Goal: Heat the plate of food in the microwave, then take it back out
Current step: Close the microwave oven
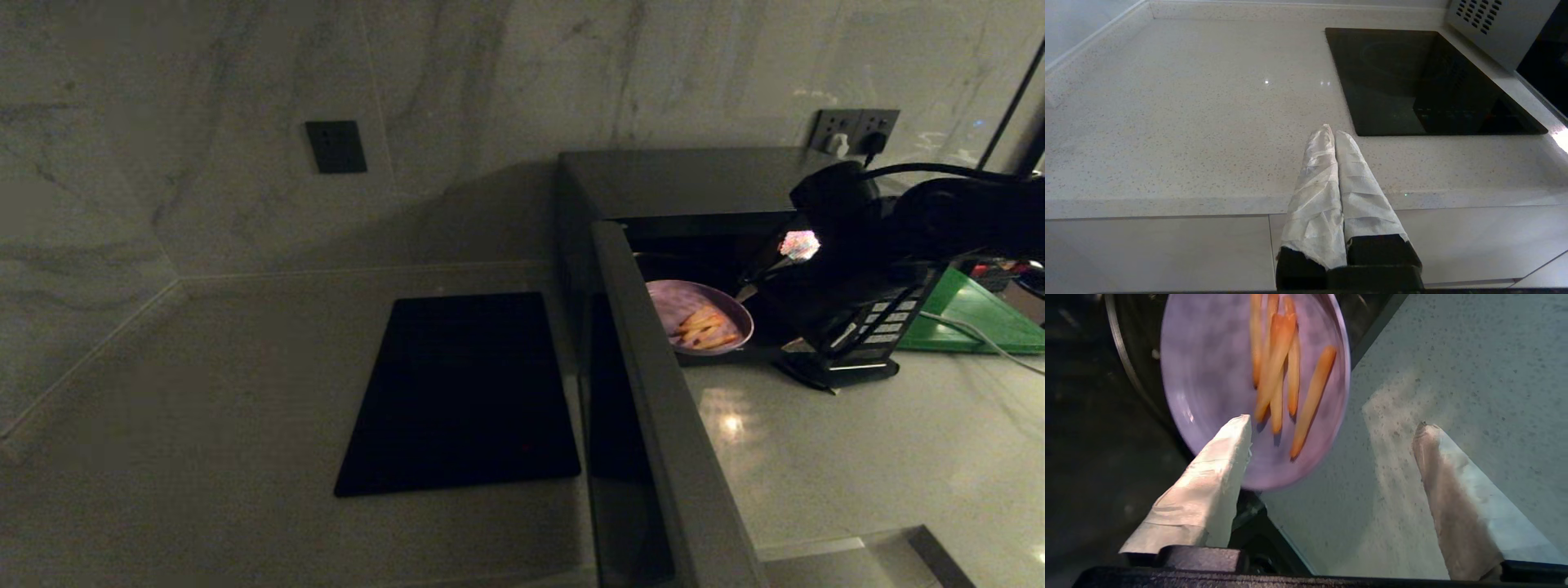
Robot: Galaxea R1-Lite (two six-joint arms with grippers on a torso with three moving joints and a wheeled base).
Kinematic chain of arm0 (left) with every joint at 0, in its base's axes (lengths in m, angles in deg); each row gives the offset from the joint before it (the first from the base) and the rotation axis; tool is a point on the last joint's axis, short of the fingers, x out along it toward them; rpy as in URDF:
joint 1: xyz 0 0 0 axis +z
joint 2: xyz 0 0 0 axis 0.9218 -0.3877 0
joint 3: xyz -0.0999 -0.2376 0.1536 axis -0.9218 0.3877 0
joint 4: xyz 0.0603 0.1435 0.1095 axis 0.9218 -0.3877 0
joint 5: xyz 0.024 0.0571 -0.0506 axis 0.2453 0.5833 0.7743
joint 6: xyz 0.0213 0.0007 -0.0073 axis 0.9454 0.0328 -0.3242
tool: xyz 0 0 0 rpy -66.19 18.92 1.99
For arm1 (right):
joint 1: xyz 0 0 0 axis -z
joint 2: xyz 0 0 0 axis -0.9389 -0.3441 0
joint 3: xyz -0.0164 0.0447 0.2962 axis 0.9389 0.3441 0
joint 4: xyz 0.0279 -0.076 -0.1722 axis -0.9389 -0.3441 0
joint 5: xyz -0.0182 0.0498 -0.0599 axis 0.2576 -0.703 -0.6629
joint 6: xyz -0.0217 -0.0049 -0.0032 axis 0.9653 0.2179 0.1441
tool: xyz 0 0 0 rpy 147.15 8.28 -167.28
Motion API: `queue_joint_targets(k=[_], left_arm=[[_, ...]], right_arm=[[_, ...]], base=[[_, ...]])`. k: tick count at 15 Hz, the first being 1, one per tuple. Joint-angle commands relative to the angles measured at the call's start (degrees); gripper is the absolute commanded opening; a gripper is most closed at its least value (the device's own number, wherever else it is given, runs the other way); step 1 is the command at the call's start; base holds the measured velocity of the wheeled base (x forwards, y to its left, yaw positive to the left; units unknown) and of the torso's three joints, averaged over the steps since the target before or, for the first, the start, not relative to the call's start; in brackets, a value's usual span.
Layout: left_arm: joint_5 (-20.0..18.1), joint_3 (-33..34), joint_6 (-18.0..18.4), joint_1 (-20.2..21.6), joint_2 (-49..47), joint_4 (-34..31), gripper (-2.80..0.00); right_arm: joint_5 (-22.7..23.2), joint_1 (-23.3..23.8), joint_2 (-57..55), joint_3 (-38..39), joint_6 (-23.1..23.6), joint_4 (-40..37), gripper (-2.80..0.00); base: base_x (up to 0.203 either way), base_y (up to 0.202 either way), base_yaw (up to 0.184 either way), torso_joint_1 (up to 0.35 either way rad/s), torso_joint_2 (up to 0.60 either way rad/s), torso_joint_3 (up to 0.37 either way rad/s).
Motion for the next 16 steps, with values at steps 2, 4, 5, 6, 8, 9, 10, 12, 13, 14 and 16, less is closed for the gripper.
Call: queue_joint_targets(k=[2, 4, 5, 6, 8, 9, 10, 12, 13, 14, 16], left_arm=[[0.02, 0.0, -0.05, 0.0, -0.04, 0.03, -2.8], [0.02, -0.07, -0.05, 0.04, -0.04, 0.03, -2.8], [0.02, 0.0, -0.05, -0.05, -0.04, 0.03, -2.8], [0.02, -0.08, -0.05, -0.03, -0.04, 0.03, -2.8], [0.02, 0.0, -0.05, 0.0, -0.04, 0.03, -2.8], [0.02, 0.0, -0.05, 0.03, -0.04, 0.03, -2.8], [0.02, 0.0, -0.05, -0.05, -0.04, 0.03, -2.8], [0.02, 0.0, -0.05, -0.05, -0.04, 0.03, -2.8], [0.02, 0.0, -0.05, 0.04, -0.04, 0.03, -2.8], [0.02, 0.0, -0.05, 0.01, -0.04, 0.03, -2.8], [0.02, 0.0, -0.05, 0.04, -0.04, 0.03, -2.8]], right_arm=[[-0.02, 0.35, 6.6, 6.41, 1.06, -0.18, 0.0], [0.14, 0.96, 12.12, 14.52, 2.26, -0.14, -2.8], [0.13, 1.37, 15.57, 18.75, 3.43, -0.15, -2.8], [0.13, 2.53, 19.54, 21.94, 4.49, -0.26, -2.8], [0.17, 6.87, 28.07, 27.06, 7.76, -1.03, -2.8], [0.09, 9.05, 32.41, 29.24, 10.08, -2.19, -2.8], [0.0, 10.51, 36.13, 30.35, 11.74, -4.18, -2.8], [-2.35, 12.06, 42.86, 30.08, 14.0, -12.37, -2.8], [-6.29, 12.33, 45.06, 29.36, 15.51, -15.55, -2.8], [-10.86, 12.43, 46.68, 28.54, 17.98, -16.8, -2.8], [-15.68, 9.13, 49.34, 27.1, 22.03, -17.26, -2.8]], base=[[0.0, 0.0, 0.0, 0.0, 0.0, 0.0], [0.0, 0.0, 0.0, 0.0, 0.0, 0.0], [0.0, 0.0, 0.0, 0.0, 0.0, 0.0], [0.0, 0.0, 0.0, 0.0, 0.0, 0.0], [0.0, 0.0, 0.0, 0.0, 0.0, 0.0], [0.0, 0.0, 0.0, 0.0, 0.0, 0.0], [0.0, 0.0, 0.0, 0.0, 0.0, 0.0], [0.0, 0.0, 0.0, 0.0, 0.0, 0.0], [0.0, 0.0, 0.0, 0.0, 0.0, 0.0], [0.0, 0.0, 0.0, 0.0, 0.0, 0.0], [0.0, 0.0, 0.0, 0.0, 0.0, 0.0]])
